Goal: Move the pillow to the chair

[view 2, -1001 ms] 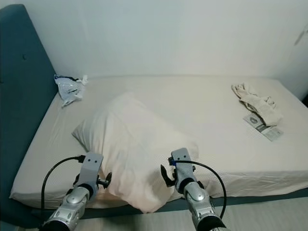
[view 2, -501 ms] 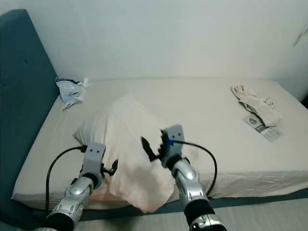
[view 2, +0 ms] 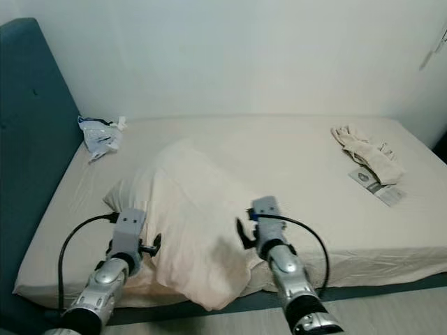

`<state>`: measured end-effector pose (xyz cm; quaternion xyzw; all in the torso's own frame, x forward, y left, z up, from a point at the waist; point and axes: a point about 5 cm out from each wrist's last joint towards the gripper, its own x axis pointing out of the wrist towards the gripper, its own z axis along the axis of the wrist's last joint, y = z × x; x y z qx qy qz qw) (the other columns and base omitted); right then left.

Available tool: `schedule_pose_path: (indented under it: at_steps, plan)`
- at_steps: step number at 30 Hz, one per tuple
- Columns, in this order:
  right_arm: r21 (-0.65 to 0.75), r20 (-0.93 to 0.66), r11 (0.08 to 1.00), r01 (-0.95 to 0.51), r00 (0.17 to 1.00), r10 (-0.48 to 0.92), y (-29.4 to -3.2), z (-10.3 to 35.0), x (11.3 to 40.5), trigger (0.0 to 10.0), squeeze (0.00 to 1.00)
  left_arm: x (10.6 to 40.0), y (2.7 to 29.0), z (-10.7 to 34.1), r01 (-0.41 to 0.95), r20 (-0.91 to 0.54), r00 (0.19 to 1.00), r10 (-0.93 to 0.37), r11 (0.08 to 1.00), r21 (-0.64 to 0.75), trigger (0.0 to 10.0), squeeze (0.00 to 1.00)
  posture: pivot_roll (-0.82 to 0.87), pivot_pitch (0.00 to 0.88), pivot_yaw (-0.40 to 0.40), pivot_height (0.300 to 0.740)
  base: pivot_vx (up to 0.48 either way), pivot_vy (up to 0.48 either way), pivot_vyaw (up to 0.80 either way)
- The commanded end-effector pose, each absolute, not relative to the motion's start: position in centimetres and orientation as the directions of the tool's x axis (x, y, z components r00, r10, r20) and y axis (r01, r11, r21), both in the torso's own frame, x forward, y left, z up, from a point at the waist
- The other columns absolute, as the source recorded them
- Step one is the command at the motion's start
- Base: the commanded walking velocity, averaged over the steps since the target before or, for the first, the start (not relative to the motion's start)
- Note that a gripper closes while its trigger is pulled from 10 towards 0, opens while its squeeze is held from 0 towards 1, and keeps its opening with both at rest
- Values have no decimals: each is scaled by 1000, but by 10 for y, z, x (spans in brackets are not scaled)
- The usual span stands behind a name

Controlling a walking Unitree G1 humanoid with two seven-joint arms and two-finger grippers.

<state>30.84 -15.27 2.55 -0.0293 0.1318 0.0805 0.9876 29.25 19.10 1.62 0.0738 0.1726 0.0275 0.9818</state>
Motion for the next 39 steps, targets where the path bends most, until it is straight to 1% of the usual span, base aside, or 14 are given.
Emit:
schedule_pose_path:
  at_steps: [1, 4, 6, 8, 12, 15, 23, 26, 27, 29, 32, 33, 35, 39]
  plan:
    - [-12, -292, 991, -136, 948, 127, -155, 21, 307, 10000, 0, 284, 194, 6, -49, -384, 918, 102, 988, 145, 10000, 0, -21, 28, -30, 740, 0, 0, 0]
    - [27, -259, 982, -189, 947, 190, -149, 25, 308, 10000, 0, 284, 188, 5, -25, -384, 920, 77, 990, 139, 10000, 0, -30, 33, -19, 740, 0, 0, 0]
    - [-5, -280, 971, -239, 933, 228, -144, 21, 305, 10000, 0, 286, 180, 6, 45, -385, 923, 23, 985, 167, 10000, 0, -22, 36, -19, 740, 0, 0, 0]
    - [-25, -316, 968, -252, 920, 231, -142, 16, 302, 10000, 0, 289, 176, 8, 63, -381, 925, -2, 987, 147, 10000, 0, -21, 31, -18, 740, 0, 0, 0]
    - [-36, -409, 974, -224, 892, 191, -142, 3, 295, 10000, 0, 295, 184, 14, 20, -374, 927, 35, 990, 142, 10000, 0, -14, 13, -14, 740, 0, 0, 0]
    - [5, -372, 987, -161, 916, 151, -147, 5, 295, 10000, 0, 295, 185, 10, 28, -410, 911, 35, 989, 148, 10000, 0, -11, 2, -11, 740, 0, 0, 0]
    - [-16, -364, 994, -113, 926, 99, -158, 6, 295, 10000, 0, 297, 178, 8, 65, -428, 904, 2, 988, 140, 10000, 0, -39, 0, 5, 740, 0, 0, 0]
    - [29, -365, 993, -112, 924, 115, -158, 6, 295, 10000, 0, 295, 178, 7, 83, -413, 911, -5, 982, 172, 10000, 0, -51, 0, 0, 740, 0, 0, 0]
    - [29, -368, 991, -129, 921, 131, -157, 6, 295, 10000, 0, 298, 165, 17, 149, -328, 939, -105, 982, 114, 10000, 0, -43, 4, -15, 740, 0, 0, 0]
    - [34, -365, 990, -136, 921, 139, -158, 7, 295, 10000, 0, 299, 159, 20, 180, -299, 943, -144, 979, 96, 10000, 0, -39, 4, -19, 740, 0, 0, 0]
    - [85, -355, 991, -105, 926, 129, -161, 7, 295, 10000, 0, 297, 158, 18, 176, -305, 942, -140, 980, 92, 10000, 0, -32, 4, -26, 740, 0, 0, 0]
    - [123, -351, 989, -79, 929, 118, -163, 7, 295, 10000, 0, 291, 167, 9, 108, -361, 930, -72, 991, 80, 10000, 0, -33, 2, -24, 740, 0, 0, 0]
    - [152, -348, 986, -66, 930, 115, -162, 7, 295, 10000, 0, 286, 174, 2, 68, -400, 916, -33, 995, 74, 10000, 0, -38, 4, -23, 740, 0, 0, 0]
    - [195, -341, 980, -42, 934, 108, -162, 9, 296, 10000, 0, 281, 176, 0, 103, -391, 919, -56, 990, 99, 10000, 0, -35, 5, -24, 740, 0, 0, 0]
